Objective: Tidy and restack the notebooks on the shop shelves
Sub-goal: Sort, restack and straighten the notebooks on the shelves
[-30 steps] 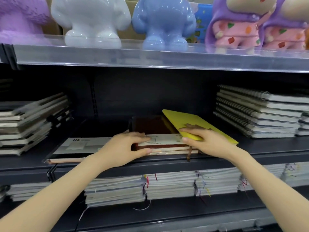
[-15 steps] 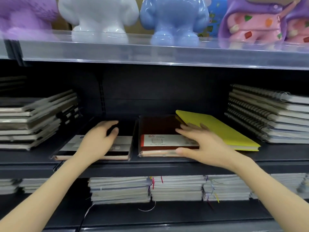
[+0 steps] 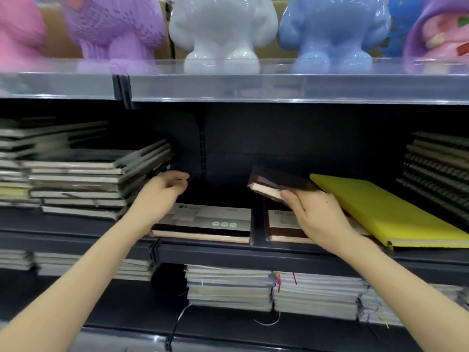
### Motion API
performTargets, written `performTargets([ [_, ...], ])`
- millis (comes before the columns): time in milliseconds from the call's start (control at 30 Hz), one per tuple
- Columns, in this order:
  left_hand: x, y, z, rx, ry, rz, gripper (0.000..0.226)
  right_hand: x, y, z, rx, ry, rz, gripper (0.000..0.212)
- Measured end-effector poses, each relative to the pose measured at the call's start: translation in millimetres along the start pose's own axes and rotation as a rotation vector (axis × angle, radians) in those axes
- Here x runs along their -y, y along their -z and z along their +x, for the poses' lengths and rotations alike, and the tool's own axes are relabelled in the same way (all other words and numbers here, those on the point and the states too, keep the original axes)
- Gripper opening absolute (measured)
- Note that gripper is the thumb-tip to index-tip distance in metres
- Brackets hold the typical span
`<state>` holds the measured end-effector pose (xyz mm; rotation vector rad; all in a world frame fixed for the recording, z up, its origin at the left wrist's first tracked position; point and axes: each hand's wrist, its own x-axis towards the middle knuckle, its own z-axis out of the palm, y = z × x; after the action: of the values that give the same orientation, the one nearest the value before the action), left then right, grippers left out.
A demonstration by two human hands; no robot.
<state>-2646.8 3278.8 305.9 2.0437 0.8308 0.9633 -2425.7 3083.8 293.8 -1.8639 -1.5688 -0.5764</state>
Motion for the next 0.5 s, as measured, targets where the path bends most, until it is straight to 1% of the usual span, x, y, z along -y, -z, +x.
performTargets([
  [33,0,-2,2,0.011,-0.011,-0.004,0.019,9,-6,4,-0.047,-0.005,0.032,0.054],
  [67,0,-4,3,0.01,-0.025,0.01,0.022,19,-10,8,-0.079,-0.01,0.062,0.054],
  [133,2,-6,6,-0.018,-0.039,0.008,0.035,38,-18,19,-0.1,0.012,0.065,0.062],
  [167,3,-5,6,-0.028,-0.035,-0.02,0.04,49,-23,24,-0.073,0.04,0.027,0.067],
  [233,10,-1,8,-0.034,-0.03,-0.084,0.044,72,-41,33,0.056,0.101,-0.054,0.07],
  [300,17,6,8,-0.048,-0.048,-0.075,0.042,92,-65,37,0.208,0.158,-0.149,0.059],
  [333,19,10,7,-0.04,-0.07,-0.019,0.042,103,-73,36,0.274,0.178,-0.152,0.053],
  [367,22,12,5,-0.01,-0.1,0.061,0.043,108,-78,35,0.324,0.179,-0.109,0.051],
  [433,27,13,-2,0.11,-0.158,0.2,0.046,104,-68,30,0.361,0.072,0.143,0.045],
  [467,30,12,-5,0.198,-0.179,0.251,0.045,94,-56,24,0.342,0.009,0.23,0.043],
  [500,33,11,-9,0.291,-0.205,0.299,0.045,81,-42,17,0.306,-0.037,0.236,0.043],
])
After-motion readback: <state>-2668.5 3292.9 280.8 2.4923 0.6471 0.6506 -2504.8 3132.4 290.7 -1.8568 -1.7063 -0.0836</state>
